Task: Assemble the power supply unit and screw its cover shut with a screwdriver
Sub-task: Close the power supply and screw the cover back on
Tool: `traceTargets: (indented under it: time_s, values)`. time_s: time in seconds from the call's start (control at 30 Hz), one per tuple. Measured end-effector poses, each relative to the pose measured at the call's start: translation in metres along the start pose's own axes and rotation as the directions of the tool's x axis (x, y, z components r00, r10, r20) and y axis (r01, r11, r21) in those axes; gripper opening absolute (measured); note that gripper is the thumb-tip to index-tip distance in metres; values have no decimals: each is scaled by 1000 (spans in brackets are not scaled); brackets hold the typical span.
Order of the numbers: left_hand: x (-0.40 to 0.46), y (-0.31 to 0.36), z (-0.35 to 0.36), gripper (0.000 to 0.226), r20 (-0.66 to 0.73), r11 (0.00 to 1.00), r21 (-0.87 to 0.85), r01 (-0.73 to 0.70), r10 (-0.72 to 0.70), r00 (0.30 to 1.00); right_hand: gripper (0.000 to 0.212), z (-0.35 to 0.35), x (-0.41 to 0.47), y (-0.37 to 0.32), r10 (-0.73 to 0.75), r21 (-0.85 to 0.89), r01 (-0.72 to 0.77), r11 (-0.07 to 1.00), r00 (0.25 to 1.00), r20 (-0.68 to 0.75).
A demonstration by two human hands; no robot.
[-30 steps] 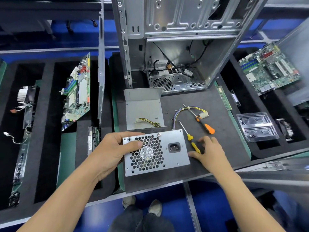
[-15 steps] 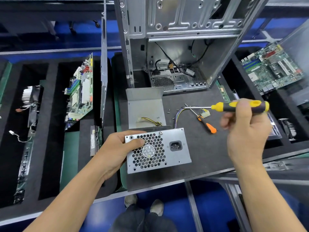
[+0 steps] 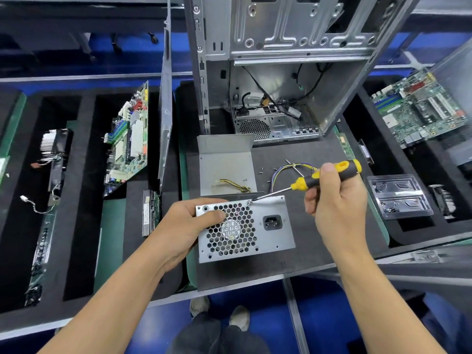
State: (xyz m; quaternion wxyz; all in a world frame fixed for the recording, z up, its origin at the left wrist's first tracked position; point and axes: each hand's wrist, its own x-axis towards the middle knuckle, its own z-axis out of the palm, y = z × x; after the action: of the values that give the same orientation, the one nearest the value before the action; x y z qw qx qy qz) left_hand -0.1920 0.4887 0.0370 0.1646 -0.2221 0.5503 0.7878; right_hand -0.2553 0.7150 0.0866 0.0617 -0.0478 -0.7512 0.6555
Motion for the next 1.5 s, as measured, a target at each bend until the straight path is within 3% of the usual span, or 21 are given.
traceTargets:
  time_s: [0.2,0.43,0.6,0.93,1.13,1.3,1.5]
  values:
    - [1,-1,0,22,3,999,-32,6,-6,1000,32,1,-4,-1,-20,-86,22,996,1000,21]
    - [3,-3,-1,21,4,1000,-23,2,-2,1000,20,5,-8,-33,-276,-263,318,911,943,187]
    - [1,-3,-1,23,4,1000,-20,-1,1,1000,20,7,-9,-48,-343,-330,432,839,892,296]
    - [0,-2,0,24,19,1000,-16,-9,10,1000,23,3,-2,-43,-190,-286,247,926,958,214]
    - [0,-1,1,23,7,1000,-14,-7,8,1000,24,2,-3,-38,-172,-267,214,940,970,172]
    - [-1,2,2,30,18,1000,11,-24,24,1000,19,-3,-1,-34,-114,-101,126,987,987,111]
    - [0,4,8,27,-9,992,122,-43,45,999,19,-5,2,-21,55,121,-54,991,998,-5]
